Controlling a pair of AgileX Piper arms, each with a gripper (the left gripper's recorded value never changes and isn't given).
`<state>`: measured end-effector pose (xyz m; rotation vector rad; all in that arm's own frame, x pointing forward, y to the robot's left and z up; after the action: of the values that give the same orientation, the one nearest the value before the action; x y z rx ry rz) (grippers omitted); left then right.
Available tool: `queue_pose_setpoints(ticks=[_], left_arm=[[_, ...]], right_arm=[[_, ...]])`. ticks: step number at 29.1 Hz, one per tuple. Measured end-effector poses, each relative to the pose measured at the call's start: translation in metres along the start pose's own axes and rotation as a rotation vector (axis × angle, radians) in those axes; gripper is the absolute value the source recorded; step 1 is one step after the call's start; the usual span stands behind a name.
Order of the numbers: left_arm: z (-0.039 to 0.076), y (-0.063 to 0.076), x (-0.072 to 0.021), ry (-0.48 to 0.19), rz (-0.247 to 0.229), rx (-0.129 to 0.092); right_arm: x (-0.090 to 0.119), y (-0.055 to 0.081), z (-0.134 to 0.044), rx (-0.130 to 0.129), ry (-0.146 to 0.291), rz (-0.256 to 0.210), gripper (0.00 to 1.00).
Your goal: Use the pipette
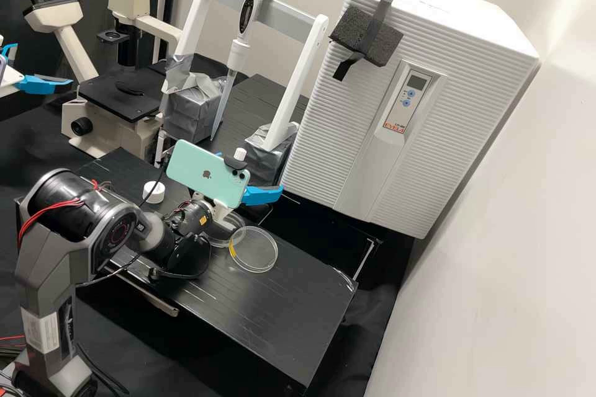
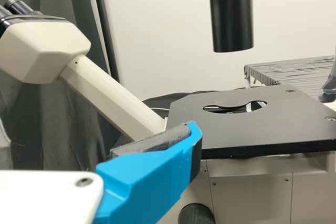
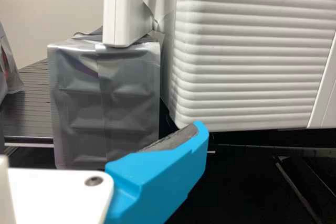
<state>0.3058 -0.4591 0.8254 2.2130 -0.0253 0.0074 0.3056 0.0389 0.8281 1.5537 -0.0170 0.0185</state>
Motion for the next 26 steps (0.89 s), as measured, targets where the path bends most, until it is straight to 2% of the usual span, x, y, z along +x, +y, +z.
queue_pose_setpoints(ticks=[9,12,16,21,24,26], left_arm=[[0.0,0.0,0.0,0.0,0.0,0.0],[0.004,-0.001,-0.0001,-0.009,-0.001,-0.005],[0.021,0.001,-0.002,-0.066,0.003,-0.007],[0.05,0.016,-0.011,-0.177,0.052,-0.003],[0.065,0.027,-0.0151,-0.248,0.088,-0.015],[0.075,0.035,-0.0186,-0.294,0.109,-0.036]], right_arm=[[0.0,0.0,0.0,0.0,0.0,0.0,1.0],[0.0,0.0,0.0,0.0,0.0,0.0,1.0],[0.0,0.0,0.0,0.0,0.0,0.0,1.0],[0.0,0.0,0.0,0.0,0.0,0.0,1.0],[0.0,0.0,0.0,0.0,0.0,0.0,1.0],[0.0,0.0,0.0,0.0,0.0,0.0,1.0]])
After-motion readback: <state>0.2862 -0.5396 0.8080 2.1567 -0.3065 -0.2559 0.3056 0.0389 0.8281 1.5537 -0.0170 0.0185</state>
